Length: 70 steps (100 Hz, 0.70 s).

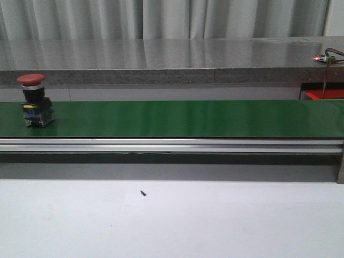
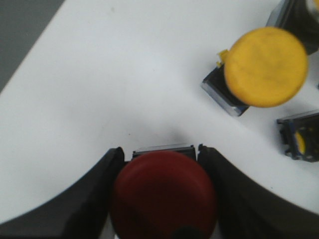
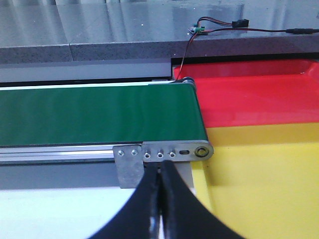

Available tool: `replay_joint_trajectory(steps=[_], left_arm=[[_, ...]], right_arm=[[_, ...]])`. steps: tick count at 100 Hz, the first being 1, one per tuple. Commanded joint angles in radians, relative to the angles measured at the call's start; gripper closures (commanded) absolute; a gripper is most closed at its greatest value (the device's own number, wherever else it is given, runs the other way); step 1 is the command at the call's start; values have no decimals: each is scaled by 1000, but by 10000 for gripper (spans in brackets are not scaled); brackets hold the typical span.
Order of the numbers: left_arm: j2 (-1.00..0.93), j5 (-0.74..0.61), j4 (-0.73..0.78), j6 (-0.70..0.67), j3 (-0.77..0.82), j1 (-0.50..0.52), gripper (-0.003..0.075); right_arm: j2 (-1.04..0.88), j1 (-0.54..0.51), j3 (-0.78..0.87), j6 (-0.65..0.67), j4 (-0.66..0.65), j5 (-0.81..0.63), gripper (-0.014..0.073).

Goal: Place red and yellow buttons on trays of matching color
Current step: 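Grasp the second red button with the left gripper, carry it over the belt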

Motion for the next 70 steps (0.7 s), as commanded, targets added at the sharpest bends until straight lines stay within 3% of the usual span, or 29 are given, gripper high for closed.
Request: replay_joint_trajectory(steps=[1,31,70], left_arm=[[-125,-1,4,-3,-28,-2,447],[-315,84,6,-3,-28,-80,447],[-334,94,4,-3,-28,-332,447]], right_arm=[[-16,1,-19,-3,0,-80,660],[-16,1,-19,-3,0,-80,660],[-16,1,-19,-4,0,-80,660]])
